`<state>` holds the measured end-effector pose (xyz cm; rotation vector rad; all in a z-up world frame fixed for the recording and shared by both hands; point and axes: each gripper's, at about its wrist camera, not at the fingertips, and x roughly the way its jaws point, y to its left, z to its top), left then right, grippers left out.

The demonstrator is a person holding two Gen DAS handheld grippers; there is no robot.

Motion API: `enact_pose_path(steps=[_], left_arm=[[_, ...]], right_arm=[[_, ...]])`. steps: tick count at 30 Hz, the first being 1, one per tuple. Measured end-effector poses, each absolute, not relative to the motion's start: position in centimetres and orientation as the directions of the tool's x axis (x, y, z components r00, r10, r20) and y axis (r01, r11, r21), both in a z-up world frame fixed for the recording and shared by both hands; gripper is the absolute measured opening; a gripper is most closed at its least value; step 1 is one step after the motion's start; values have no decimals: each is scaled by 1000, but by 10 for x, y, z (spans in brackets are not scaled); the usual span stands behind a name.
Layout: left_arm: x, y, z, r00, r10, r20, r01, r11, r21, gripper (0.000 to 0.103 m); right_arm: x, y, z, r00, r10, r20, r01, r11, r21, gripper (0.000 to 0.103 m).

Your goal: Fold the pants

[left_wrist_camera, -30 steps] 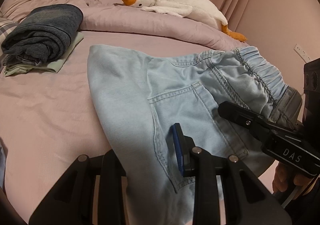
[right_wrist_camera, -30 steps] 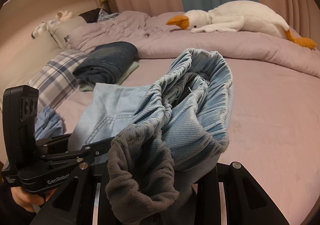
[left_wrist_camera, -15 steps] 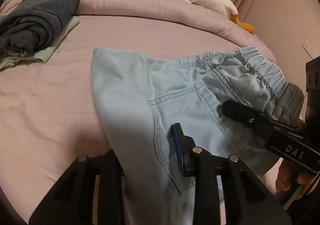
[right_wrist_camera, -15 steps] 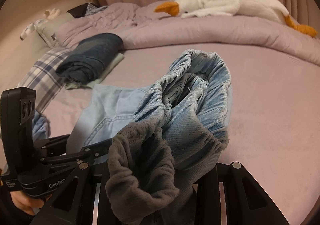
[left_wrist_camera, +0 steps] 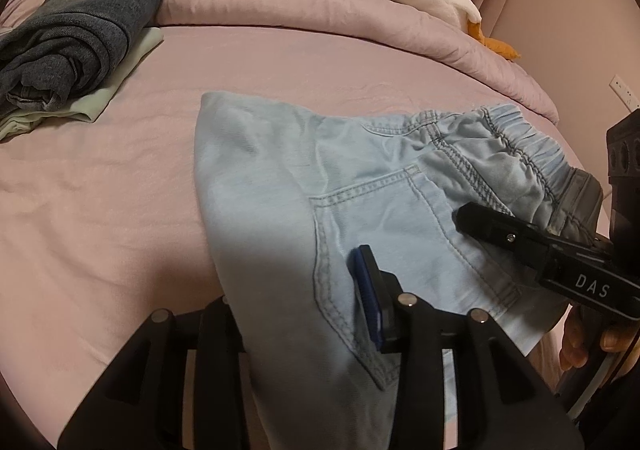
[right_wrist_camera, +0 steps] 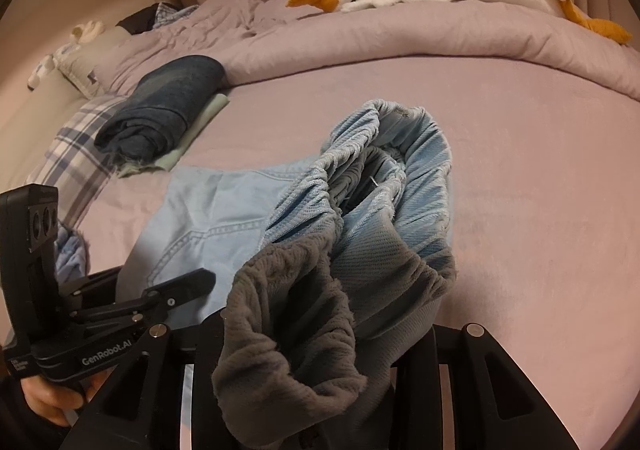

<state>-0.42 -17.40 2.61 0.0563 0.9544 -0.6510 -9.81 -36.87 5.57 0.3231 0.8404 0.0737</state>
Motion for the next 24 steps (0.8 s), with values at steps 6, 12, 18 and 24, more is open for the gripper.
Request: enact_pose_path(steps=[6, 12, 18, 24], left_arm=[[-2, -166, 22, 432, -453, -780, 525, 829, -190, 65], [-5, -158, 21, 451, -432, -781, 509, 843, -173, 73], [-9, -148, 23, 458, -423, -782, 494, 852, -171, 75], [-17, -137, 26, 464, -413, -784, 479, 861, -170, 75]], right_arm=[[-100, -378, 47, 652, 184, -735, 97, 942, 322, 50], [-109, -393, 42, 645, 204, -736, 148, 912, 383, 61], [-120, -402, 43, 650, 207, -731, 179, 894, 412, 65], [-135, -410, 50, 666, 166, -728, 213, 893, 398, 65]])
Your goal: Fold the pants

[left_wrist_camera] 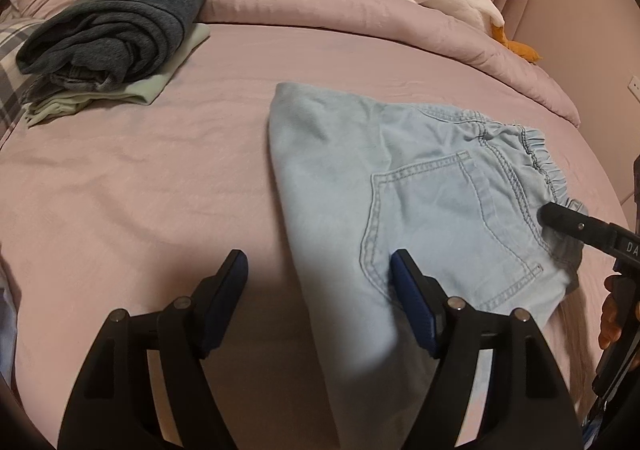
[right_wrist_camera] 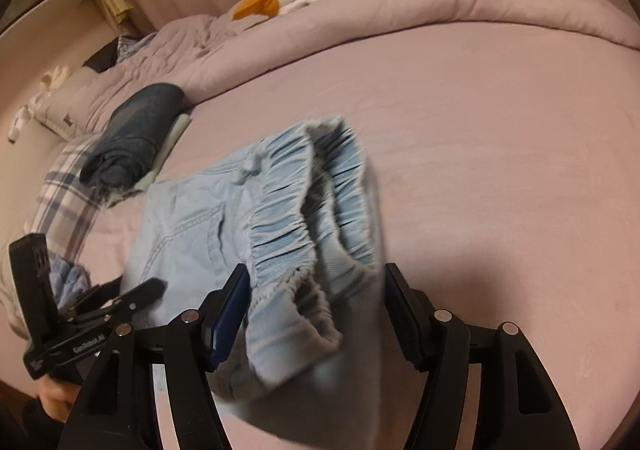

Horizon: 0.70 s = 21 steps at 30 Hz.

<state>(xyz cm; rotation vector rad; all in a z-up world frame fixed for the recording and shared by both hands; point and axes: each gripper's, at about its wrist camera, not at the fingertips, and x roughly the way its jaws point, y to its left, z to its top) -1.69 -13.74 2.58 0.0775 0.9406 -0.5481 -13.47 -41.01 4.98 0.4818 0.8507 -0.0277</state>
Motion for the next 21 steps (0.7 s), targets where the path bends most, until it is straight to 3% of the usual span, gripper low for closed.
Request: enact_pose_path(steps=[8, 21], left_arm=[[-21, -136, 21, 472, -385, -793, 469, 871, -144, 75], [-41, -117, 20, 484, -378, -789, 455, 879, -142, 76]], right_arm=[[-131, -399, 40, 610, 66, -790, 235, 937, 260, 65], [-144, -381, 46, 615, 66, -786, 187, 956, 226, 66]])
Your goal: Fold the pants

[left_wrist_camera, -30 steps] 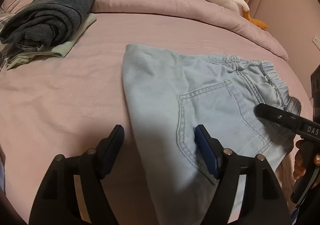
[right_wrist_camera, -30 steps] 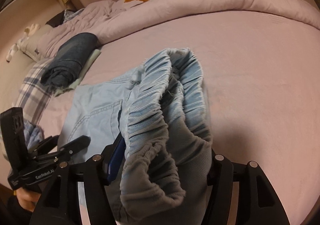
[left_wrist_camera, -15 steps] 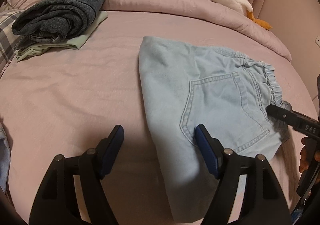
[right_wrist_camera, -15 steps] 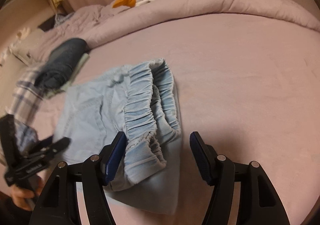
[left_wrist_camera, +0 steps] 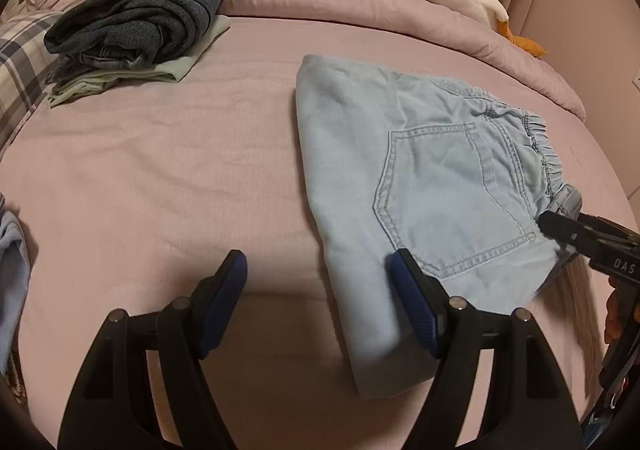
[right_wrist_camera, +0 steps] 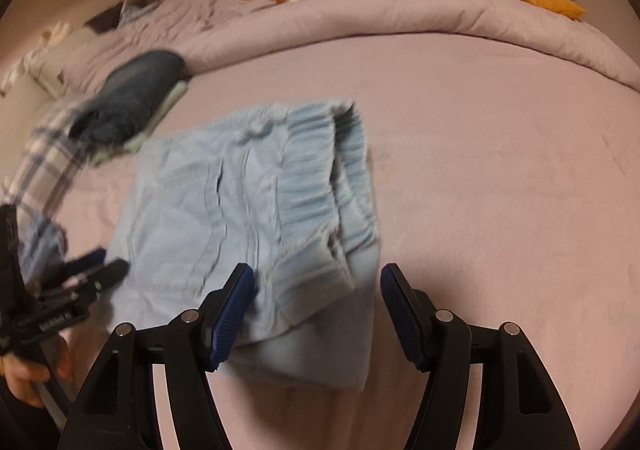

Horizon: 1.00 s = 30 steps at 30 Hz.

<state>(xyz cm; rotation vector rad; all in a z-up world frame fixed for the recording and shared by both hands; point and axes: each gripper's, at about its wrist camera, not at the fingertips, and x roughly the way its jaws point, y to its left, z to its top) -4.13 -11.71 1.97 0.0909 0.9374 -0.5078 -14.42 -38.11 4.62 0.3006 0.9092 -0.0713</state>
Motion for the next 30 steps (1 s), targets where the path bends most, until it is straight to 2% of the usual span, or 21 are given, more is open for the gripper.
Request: enact_pose_path(steps=[10, 14, 20, 25, 30], left_arm=[[-53, -113, 23, 482, -376, -791, 443, 884, -150, 76], [-55, -119, 19, 498, -351, -793, 446, 888, -113, 75], [-59, -118, 25, 498, -340, -798, 430, 896, -113, 75], [-62, -120, 23, 502, -331, -799, 428, 898, -104, 75], [-63, -122, 24, 499, -322, -804, 419, 902, -101, 75]], right_arm=[[-146, -372, 53, 607, 2, -795, 208, 965, 161, 66], [-148, -365, 40, 591, 2, -807, 190, 971, 142, 67], [-150, -370, 39, 590, 14, -807, 218, 960, 175, 67], [-163, -363, 52, 634, 21, -773, 195, 963, 186, 67], [-154, -358, 35, 602, -3, -799, 205, 967, 150, 69]])
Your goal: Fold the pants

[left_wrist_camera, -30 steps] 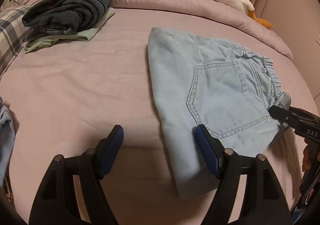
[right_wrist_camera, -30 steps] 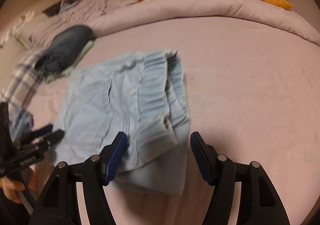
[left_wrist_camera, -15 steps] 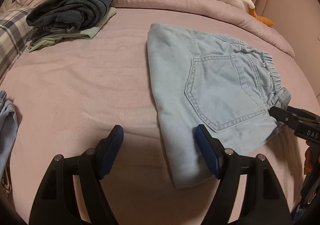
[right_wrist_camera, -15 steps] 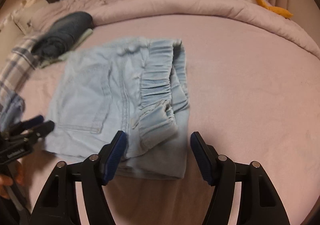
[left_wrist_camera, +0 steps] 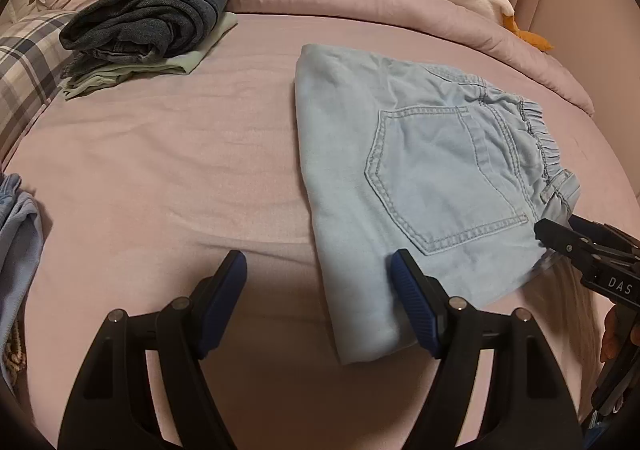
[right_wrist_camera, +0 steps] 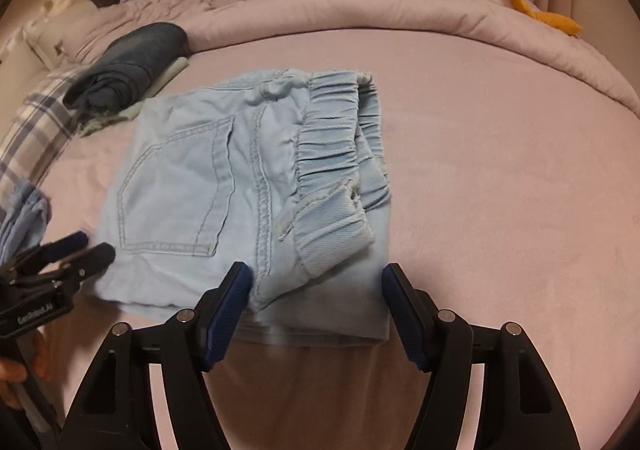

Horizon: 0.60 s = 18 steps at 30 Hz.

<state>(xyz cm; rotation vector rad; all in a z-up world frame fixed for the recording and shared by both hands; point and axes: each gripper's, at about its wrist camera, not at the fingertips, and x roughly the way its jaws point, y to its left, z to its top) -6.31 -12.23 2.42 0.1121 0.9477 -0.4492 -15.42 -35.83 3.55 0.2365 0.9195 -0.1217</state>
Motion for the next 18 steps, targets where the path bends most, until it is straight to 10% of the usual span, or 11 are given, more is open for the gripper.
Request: enact_pose_path(steps=[18], left_arm=[[-87, -116, 55, 538, -294, -790, 360, 928, -101, 101]], right_arm=[[-180, -356, 61, 645, -3, -764, 211, 962, 175, 69]])
